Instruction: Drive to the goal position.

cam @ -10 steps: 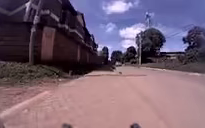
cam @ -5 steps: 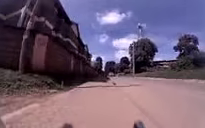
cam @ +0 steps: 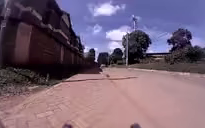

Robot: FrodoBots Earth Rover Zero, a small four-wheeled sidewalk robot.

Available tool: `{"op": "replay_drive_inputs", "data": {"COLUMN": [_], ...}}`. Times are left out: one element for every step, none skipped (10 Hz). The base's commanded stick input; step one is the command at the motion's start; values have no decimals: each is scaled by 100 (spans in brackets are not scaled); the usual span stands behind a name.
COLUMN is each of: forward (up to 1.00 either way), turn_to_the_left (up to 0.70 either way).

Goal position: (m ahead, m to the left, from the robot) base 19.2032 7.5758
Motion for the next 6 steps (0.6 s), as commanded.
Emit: {"op": "replay_drive_inputs", "data": {"forward": [100,100,100,100,100,100], "turn_to_the_left": [0,5,39,11,0,0]}}
